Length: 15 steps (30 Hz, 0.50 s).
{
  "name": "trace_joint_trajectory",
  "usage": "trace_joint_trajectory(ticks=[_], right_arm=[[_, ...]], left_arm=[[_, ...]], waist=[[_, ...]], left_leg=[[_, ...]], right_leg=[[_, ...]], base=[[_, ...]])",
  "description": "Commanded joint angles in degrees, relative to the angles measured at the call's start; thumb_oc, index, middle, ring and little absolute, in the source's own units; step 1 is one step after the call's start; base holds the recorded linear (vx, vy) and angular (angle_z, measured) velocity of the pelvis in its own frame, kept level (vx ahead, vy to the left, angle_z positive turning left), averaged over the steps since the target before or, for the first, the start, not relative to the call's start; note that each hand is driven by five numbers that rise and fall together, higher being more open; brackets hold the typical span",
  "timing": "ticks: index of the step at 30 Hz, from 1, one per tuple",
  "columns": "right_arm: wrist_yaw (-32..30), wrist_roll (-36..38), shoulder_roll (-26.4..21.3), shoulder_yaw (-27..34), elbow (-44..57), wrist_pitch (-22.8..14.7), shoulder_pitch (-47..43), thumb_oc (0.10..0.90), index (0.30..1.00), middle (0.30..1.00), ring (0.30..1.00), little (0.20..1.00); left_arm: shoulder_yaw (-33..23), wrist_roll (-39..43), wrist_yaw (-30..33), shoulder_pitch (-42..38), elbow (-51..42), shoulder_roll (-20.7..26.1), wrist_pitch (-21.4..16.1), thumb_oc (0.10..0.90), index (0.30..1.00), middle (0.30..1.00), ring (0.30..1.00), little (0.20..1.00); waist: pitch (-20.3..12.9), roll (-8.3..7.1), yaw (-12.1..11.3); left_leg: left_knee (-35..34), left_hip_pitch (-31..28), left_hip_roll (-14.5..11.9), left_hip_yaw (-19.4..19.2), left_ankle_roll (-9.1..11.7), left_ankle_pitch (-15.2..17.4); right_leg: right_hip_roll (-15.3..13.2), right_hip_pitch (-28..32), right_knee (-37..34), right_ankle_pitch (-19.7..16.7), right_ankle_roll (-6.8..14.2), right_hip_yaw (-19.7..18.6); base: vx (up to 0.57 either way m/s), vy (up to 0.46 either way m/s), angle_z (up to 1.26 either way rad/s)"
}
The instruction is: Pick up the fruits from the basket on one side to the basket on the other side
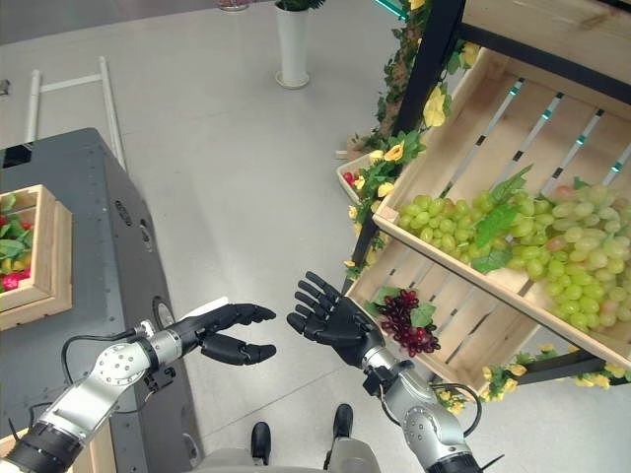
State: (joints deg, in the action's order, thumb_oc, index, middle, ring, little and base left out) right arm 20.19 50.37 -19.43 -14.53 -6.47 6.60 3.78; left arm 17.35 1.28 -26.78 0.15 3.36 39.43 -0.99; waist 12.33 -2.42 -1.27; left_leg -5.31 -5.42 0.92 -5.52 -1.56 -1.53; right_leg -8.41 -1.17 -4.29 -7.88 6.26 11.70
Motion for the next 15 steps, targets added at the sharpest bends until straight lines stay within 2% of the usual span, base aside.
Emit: trace_joint_trajectory(ticks=[1, 4, 7, 9, 12, 13, 15], right_arm=[[4.8, 3.7, -0.1, -0.6, 3.3, -7.2, -3.0, 0.8, 0.9, 0.9, 0.9, 0.9], [5.4, 2.5, -0.8, -1.6, 2.8, -6.6, -2.1, 0.8, 0.9, 0.9, 0.9, 0.9], [6.5, 1.5, -1.9, -2.0, 2.3, -5.0, -2.4, 0.8, 0.9, 0.9, 0.9, 0.9], [7.2, 1.2, -2.6, -2.3, 1.7, -4.1, -2.6, 0.8, 0.9, 0.9, 0.9, 0.9], [4.7, 0.3, -3.3, -2.8, 0.7, -5.1, -4.2, 0.8, 0.9, 0.9, 0.9, 0.9], [4.1, 0.3, -3.6, -2.8, 0.2, -5.3, -4.9, 0.8, 0.9, 0.9, 0.9, 0.9], [1.7, 1.4, -3.8, -2.6, 0.1, -6.4, -4.8, 0.8, 0.9, 0.9, 0.9, 0.9]], left_arm=[[-1.4, 10.1, -1.5, -3.9, -2.5, -0.5, -4.5, 0.8, 0.9, 0.9, 0.9, 0.9], [-0.6, 14.0, -2.4, -3.7, -3.1, -1.9, -3.0, 0.8, 0.9, 0.9, 0.9, 0.9], [-0.7, 16.2, -0.3, -3.3, -3.3, -3.0, -2.4, 0.8, 0.9, 0.9, 0.9, 0.9], [-1.5, 19.0, 0.8, -2.4, -3.7, -4.1, -2.1, 0.8, 0.9, 0.9, 0.9, 0.9], [-2.1, 20.9, 3.1, -1.9, -3.6, -5.8, -3.5, 0.8, 0.9, 0.9, 0.9, 0.9], [-2.3, 22.8, 4.0, -1.9, -3.0, -6.7, -4.8, 0.8, 0.9, 0.9, 0.9, 0.9], [-2.8, 25.0, 3.8, -2.2, -3.1, -8.4, -5.0, 0.8, 0.9, 0.9, 0.9, 0.9]], waist=[[-4.3, 3.38, -0.7], [-5.1, 2.64, 0.0], [-5.5, 2.0, -0.4], [-5.7, 1.49, -1.0], [-5.2, 1.03, -2.3], [-5.0, 0.86, -2.8], [-4.7, 0.46, -3.0]], left_leg=[[0.3, 0.6, 2.0, 2.8, -0.6, 3.8], [0.3, 1.0, 1.4, 4.5, 0.4, 3.0], [0.3, 1.3, 0.3, 4.7, 1.6, 2.5], [0.3, 1.8, -1.1, 4.7, 3.3, 1.4], [0.3, 4.2, -3.4, 4.7, 5.9, -1.4], [0.3, 5.0, -4.1, 3.9, 6.4, -2.0], [3.1, 6.1, -4.7, 1.1, 6.9, -1.6]], right_leg=[[-0.8, 1.8, 8.5, 7.6, 5.3, -2.0], [2.3, 3.3, 6.6, 9.0, 3.5, -3.8], [3.5, 4.7, 4.6, 8.9, 2.5, -3.2], [4.4, 5.7, 2.8, 8.8, 1.5, -2.2], [5.4, 7.2, -0.3, 8.1, 0.3, -1.3], [5.5, 7.5, -0.7, 8.4, -0.1, -0.4], [5.0, 7.5, -0.7, 8.7, -0.8, 2.0]], base=[[-0.01, -0.143, 0.24], [-0.02, -0.276, 0.4], [-0.03, -0.309, 0.52], [-0.04, -0.332, 0.35], [-0.1, -0.265, 0.34], [-0.14, -0.21, 0.39], [-0.15, -0.133, 0.45]])
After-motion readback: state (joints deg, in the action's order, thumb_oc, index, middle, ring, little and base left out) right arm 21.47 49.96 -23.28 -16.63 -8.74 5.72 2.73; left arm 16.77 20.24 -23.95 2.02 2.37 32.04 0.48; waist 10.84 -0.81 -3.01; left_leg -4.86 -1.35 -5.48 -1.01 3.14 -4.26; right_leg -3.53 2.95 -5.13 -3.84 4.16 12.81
